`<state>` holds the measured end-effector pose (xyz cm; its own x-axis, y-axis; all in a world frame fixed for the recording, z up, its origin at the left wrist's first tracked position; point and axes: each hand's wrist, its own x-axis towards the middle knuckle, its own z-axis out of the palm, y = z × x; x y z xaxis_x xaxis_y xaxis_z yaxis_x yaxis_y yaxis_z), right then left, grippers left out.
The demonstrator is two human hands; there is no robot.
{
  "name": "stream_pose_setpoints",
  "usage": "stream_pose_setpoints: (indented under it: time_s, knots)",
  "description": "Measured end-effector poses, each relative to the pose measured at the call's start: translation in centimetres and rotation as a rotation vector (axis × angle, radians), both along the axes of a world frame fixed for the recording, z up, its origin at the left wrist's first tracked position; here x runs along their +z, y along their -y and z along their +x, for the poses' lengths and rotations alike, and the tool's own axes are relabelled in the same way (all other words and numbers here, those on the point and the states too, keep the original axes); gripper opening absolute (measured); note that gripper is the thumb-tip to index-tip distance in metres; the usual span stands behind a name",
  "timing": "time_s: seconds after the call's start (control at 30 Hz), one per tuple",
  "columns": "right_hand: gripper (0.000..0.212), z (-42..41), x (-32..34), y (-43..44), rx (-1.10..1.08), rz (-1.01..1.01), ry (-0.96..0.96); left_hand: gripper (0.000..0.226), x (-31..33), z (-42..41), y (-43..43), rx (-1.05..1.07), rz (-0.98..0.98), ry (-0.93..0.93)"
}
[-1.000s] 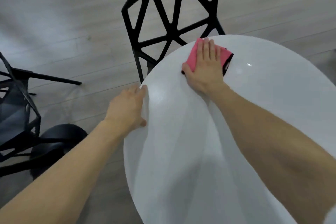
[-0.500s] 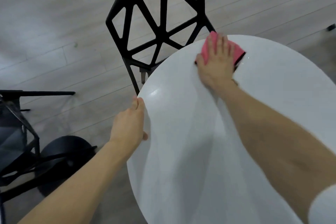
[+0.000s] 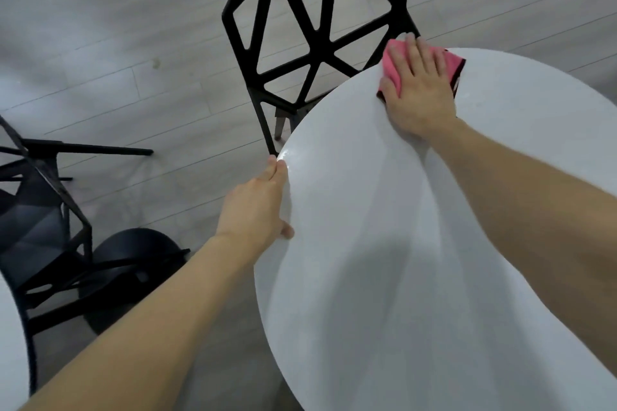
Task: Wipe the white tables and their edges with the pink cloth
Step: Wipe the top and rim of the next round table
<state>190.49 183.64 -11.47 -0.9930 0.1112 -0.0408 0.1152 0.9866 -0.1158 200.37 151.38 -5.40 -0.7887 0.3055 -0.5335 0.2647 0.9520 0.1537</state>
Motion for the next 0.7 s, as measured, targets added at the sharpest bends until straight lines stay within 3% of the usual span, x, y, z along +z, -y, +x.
stream_pose_setpoints:
  time_s: [0.07, 0.13, 0.2, 0.23, 0.33, 0.43, 0.5, 0.63, 0.7]
  knots:
    - [0.072, 0.5, 0.0, 1.9, -0.077, 0.018, -0.016, 0.107, 0.1, 0.2, 1.1, -0.049, 0.027, -0.017]
    - [0.071, 1.9, 0.2, 6.2, -0.069, 0.015, -0.039, 0.061, 0.4, 1.4, 3.4, -0.064, 0.069, -0.079]
    - [0.07, 4.9, 0.6, 12.2, 0.102, -0.019, -0.043, 0.019, 0.2, 3.2, 6.2, -0.036, 0.071, -0.173]
    - [0.069, 7.3, 0.7, 15.5, 0.234, -0.042, -0.042, 0.011, 0.1, 4.2, 7.7, -0.014, 0.037, -0.207]
    - [0.063, 16.2, 0.7, 23.4, 0.749, -0.121, 0.039, 0.022, 0.2, 6.6, 10.7, 0.082, -0.138, -0.22]
    - [0.059, 19.5, 0.3, 22.4, 1.095, -0.142, 0.059, 0.035, 0.5, 8.4, 11.2, 0.147, -0.186, -0.258]
    - [0.062, 16.8, 0.0, 18.6, 1.026, -0.134, 0.022, 0.044, 0.5, 9.7, 10.8, 0.168, -0.197, -0.288]
    - [0.068, 7.7, 0.3, 11.1, 0.43, -0.036, -0.009, 0.049, 0.4, 12.9, 9.2, 0.192, -0.157, -0.325]
    - [0.071, 6.7, -0.2, 11.9, 0.235, -0.066, -0.021, 0.043, -0.1, 14.2, 8.7, 0.185, -0.127, -0.359]
